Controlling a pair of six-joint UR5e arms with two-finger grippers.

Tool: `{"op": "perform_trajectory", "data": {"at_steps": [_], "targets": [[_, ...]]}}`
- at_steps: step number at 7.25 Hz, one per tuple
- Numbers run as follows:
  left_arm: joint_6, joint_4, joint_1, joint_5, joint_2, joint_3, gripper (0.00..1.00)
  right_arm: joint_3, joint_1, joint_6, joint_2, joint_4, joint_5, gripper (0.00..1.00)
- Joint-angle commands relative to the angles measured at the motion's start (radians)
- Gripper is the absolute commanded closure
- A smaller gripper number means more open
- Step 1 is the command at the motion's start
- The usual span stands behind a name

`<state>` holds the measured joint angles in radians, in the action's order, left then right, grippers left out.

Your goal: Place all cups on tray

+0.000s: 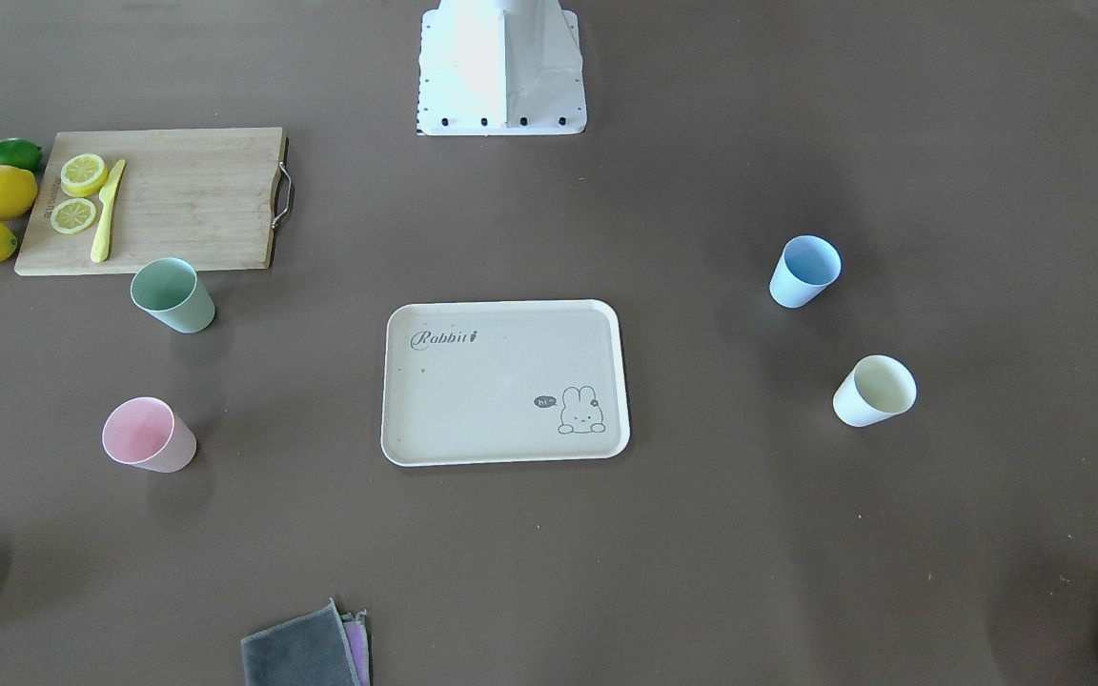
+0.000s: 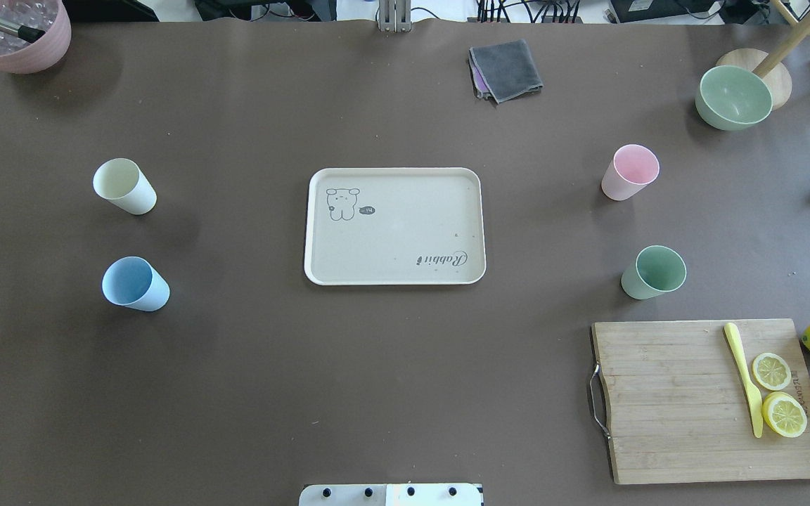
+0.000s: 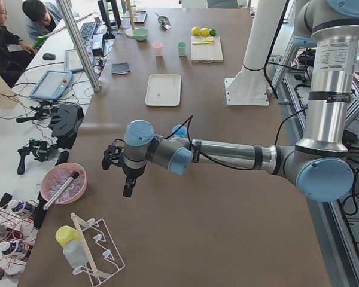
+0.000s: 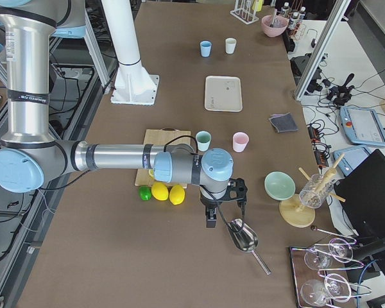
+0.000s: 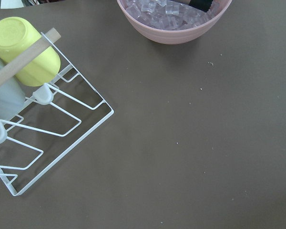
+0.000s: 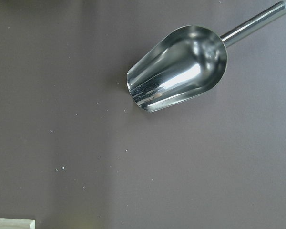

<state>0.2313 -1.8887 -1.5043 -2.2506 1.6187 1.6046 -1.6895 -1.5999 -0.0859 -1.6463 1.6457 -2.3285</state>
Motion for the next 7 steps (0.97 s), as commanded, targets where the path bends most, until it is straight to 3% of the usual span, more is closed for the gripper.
{"op": "perform_trajectory", "data": {"at_steps": [1, 7], "targets": [[0.0, 0.007, 0.001, -0.007, -0.002, -0.003, 0.02, 0.002, 0.0, 0.0, -0.009, 0.003, 0.005, 0.0], [-0.003, 0.003, 0.003, -0.035, -0.013, -0.003, 0.02, -0.01, -0.002, 0.0, -0.02, -0.004, -0.008, 0.0]]}}
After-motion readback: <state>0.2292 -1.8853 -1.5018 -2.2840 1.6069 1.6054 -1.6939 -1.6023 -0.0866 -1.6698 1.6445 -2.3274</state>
